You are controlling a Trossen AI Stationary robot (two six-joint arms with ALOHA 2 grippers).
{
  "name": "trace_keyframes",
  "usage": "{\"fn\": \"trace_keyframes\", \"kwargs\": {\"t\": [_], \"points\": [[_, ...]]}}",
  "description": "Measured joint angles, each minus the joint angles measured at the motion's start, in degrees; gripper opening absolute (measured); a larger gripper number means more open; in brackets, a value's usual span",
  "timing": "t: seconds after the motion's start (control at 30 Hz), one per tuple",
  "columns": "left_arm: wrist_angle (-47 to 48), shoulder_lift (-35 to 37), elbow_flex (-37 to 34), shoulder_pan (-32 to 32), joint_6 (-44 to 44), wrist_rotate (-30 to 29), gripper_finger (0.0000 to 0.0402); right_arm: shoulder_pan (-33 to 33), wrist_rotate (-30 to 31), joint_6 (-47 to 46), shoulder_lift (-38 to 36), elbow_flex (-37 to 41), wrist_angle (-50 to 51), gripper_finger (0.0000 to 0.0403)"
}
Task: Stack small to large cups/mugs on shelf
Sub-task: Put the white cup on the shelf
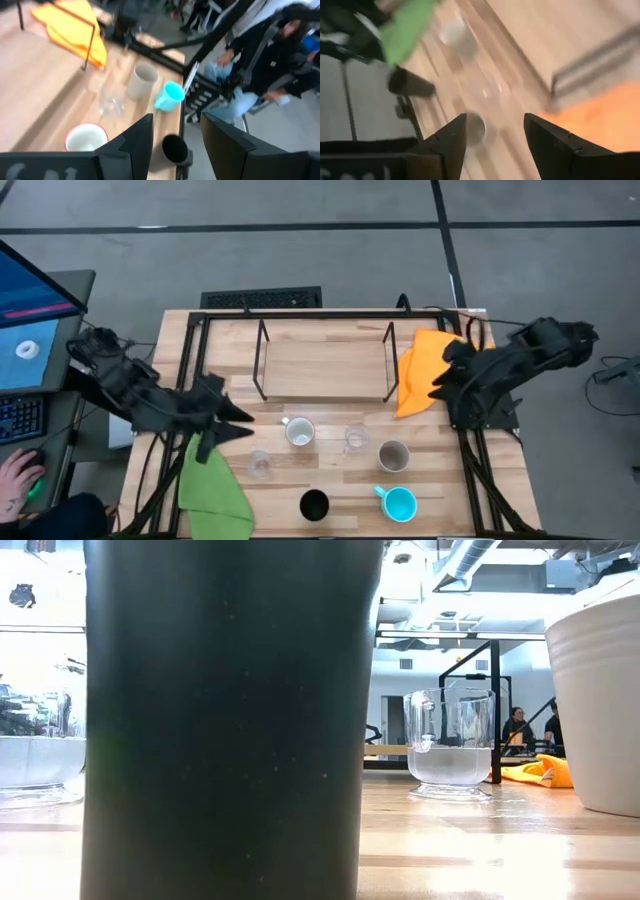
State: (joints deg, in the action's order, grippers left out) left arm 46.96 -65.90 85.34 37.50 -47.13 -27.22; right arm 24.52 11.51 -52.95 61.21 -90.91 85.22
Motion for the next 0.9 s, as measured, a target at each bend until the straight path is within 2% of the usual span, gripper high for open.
{"fn": "trace_keyframes", "kwargs": {"t": [0.17,0.5,0.63,0.73,0.9], "points": [[0.0,-2.4,0.0,-0.4,-0.3,2.6,0.0155,3.8,-0.7,-7.7,4.5,3.0,1.9,0.0207],[-0.2,-0.6,0.0,-0.5,-0.6,2.8,0.0155,9.6,-2.8,-15.0,13.9,13.6,-9.0,0.0209],[-0.1,0.2,0.0,-0.5,-0.5,2.8,0.0155,9.7,-4.8,-16.6,16.9,18.0,-11.8,0.0222],[-0.1,0.6,0.0,-0.5,0.5,2.8,0.0155,8.8,-8.2,-15.7,18.0,20.8,-18.8,0.0232],[0.1,0.7,0.0,-0.5,0.8,3.0,0.0155,8.1,-8.5,-15.6,17.9,24.2,-22.8,0.0235]]}}
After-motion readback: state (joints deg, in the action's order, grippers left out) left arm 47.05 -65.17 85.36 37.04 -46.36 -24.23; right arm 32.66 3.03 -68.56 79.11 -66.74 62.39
